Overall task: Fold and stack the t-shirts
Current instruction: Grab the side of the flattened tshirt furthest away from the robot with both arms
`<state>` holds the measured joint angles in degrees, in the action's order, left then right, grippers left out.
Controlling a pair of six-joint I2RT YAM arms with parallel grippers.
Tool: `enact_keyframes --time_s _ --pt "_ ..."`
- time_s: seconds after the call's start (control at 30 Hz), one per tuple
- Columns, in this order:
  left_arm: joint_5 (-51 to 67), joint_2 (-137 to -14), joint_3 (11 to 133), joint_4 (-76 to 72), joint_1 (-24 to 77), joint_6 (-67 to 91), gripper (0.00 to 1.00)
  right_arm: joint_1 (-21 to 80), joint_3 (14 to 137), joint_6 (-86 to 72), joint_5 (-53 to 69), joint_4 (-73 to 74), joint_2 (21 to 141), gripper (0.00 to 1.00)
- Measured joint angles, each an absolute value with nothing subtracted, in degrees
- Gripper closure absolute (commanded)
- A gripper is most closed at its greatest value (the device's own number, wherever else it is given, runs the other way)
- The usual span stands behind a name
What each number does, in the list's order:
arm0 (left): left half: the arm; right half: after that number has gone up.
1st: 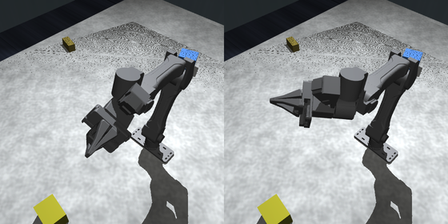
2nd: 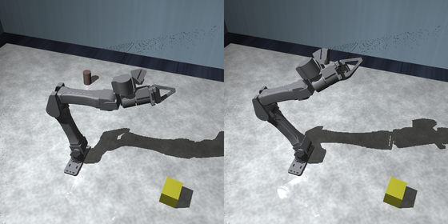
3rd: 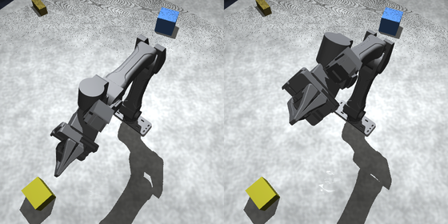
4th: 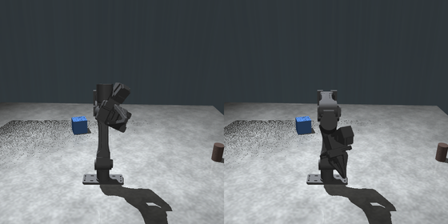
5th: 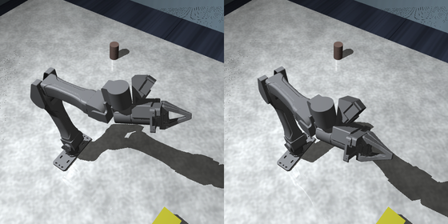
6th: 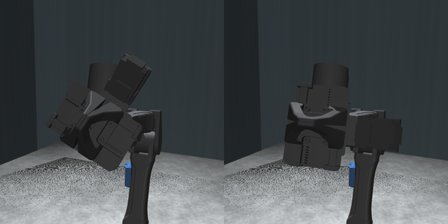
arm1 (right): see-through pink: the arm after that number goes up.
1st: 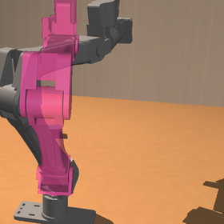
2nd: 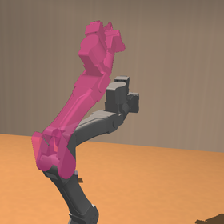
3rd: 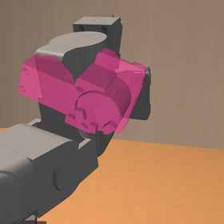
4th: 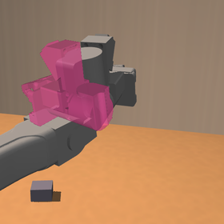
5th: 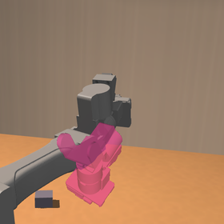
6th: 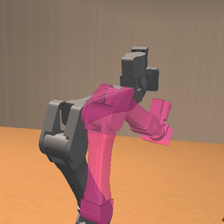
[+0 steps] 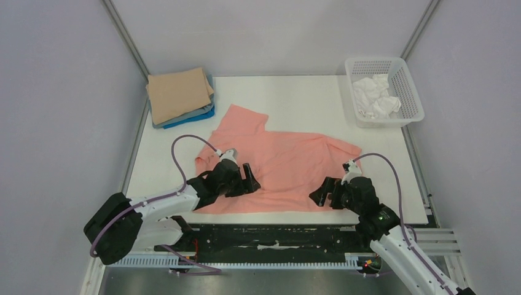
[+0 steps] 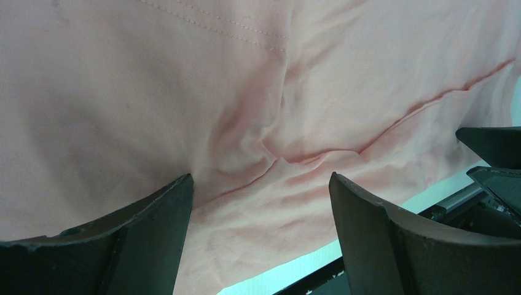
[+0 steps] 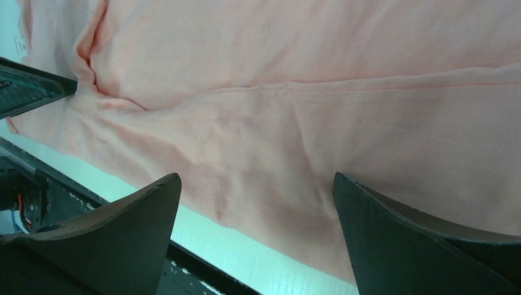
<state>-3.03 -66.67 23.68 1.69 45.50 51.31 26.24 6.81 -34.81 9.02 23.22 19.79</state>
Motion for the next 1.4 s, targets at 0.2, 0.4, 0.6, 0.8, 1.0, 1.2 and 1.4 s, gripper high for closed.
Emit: enact_keyframes --time_s 0.2,0.4,0.6,0.8,1.0,1.2,1.4 --pt "-2.9 -64.3 22.6 3.3 45.7 52.6 0.12 26.3 9.6 -35.0 10.3 31.9 18.3 0.02" --pt "-2.4 -60.5 20.3 3.9 46.4 55.4 0.12 26.3 11.7 -34.7 10.6 38.8 16.8 0.02" --pt "-3.7 -60.9 26.1 11.3 46.4 55.4 0.12 26.4 14.5 -32.7 8.1 42.6 16.7 0.02" --pt "-9.0 -64.1 41.3 18.1 45.6 54.0 0.12 26.4 22.8 -31.9 0.3 40.2 15.6 0.02" --pt "-8.8 -76.9 58.6 17.9 35.2 48.3 0.12 26.4 21.1 -33.8 -4.0 29.4 11.6 0.02" --pt "-3.8 -100.9 77.5 15.9 21.8 42.2 0.12 26.4 20.2 -31.4 -6.6 20.8 19.8 0.02" --pt "3.3 -124.4 99.4 17.8 14.9 38.0 0.12 26.4 20.0 -28.2 -8.5 15.9 27.0 0.02"
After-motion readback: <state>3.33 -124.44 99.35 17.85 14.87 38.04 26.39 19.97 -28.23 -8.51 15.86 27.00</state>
